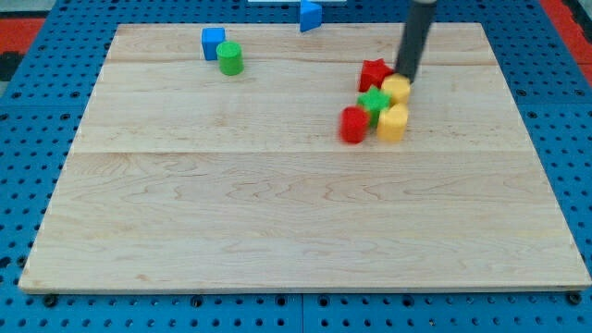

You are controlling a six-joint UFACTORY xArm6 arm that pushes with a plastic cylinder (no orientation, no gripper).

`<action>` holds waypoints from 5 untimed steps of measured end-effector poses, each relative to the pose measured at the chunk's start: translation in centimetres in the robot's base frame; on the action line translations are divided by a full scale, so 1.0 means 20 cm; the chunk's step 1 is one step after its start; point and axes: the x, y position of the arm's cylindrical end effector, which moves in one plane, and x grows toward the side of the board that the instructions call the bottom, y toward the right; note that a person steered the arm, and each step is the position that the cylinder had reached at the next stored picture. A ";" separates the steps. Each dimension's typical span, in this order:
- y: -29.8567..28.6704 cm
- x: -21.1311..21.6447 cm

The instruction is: Separate green star and red circle from group of blocks

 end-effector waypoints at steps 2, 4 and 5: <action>-0.63 0.59; -0.65 0.74; -0.89 0.88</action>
